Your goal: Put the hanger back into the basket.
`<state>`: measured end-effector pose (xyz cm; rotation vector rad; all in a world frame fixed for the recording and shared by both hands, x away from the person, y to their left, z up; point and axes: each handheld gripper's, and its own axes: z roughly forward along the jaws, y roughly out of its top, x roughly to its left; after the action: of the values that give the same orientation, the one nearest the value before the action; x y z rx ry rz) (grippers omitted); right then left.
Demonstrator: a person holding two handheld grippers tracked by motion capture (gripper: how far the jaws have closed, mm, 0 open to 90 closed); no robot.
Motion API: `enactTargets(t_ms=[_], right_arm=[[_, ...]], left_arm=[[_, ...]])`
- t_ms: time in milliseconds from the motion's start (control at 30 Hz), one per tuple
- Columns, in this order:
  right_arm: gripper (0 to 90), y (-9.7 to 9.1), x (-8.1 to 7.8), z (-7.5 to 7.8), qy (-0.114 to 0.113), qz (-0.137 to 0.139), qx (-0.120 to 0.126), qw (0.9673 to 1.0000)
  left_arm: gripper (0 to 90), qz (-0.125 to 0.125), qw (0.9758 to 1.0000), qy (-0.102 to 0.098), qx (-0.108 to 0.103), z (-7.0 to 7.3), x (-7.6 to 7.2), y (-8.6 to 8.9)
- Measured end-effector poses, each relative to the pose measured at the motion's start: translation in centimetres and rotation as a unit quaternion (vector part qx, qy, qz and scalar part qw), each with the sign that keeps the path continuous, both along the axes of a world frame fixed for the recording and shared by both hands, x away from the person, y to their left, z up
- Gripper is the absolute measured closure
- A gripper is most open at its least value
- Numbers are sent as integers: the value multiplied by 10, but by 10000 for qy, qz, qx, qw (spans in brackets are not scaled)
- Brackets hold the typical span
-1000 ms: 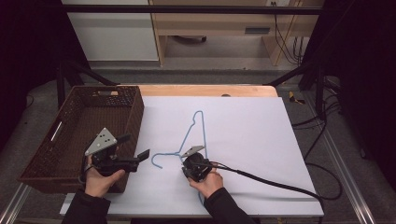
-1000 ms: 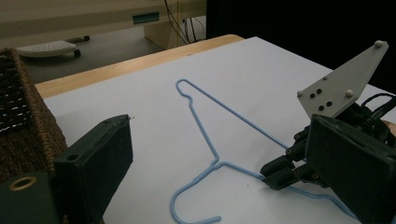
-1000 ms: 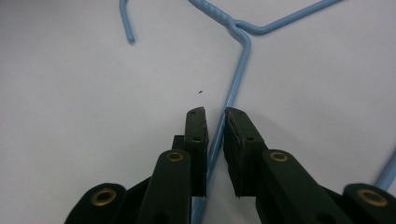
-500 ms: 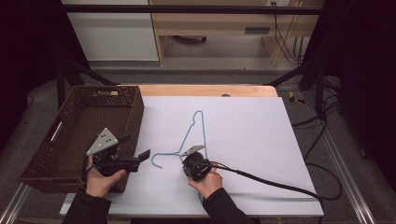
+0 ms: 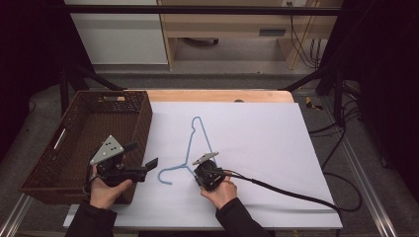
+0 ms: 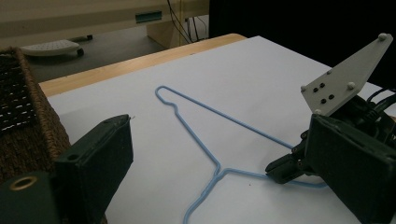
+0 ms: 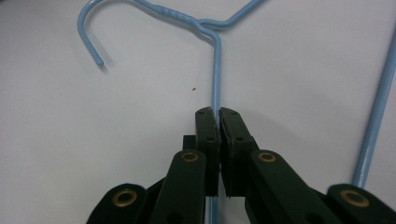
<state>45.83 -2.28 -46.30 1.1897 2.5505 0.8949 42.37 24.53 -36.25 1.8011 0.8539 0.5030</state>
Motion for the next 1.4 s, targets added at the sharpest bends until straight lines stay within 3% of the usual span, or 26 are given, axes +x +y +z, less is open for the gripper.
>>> enactTargets(t_ms=[333, 467, 833, 1000, 1233, 1400], right_arm=[[867, 0, -1, -3, -128, 85, -105, 9998], [823, 1, 0, -4, -133, 159, -91, 9997], [875, 1, 1, -4, -79, 81, -96, 9999], [877, -1, -1, -3, -212, 58, -115, 9997], [878, -15, 0, 22, -252, 22, 347, 9991], [878, -22, 3, 28, -298, 72, 506, 9983]], left_arm=[[73, -13, 10000, 11, 3, 0, 0, -1], [73, -12, 10000, 16, -2, 0, 0, -1], [73, -33, 10000, 44, 41, -2, 0, -4], [73, -31, 10000, 61, 28, -2, 0, -4], [70, -68, 10000, 25, 32, 0, -2, -6], [63, -96, 10000, 11, -24, 0, -3, -6]])
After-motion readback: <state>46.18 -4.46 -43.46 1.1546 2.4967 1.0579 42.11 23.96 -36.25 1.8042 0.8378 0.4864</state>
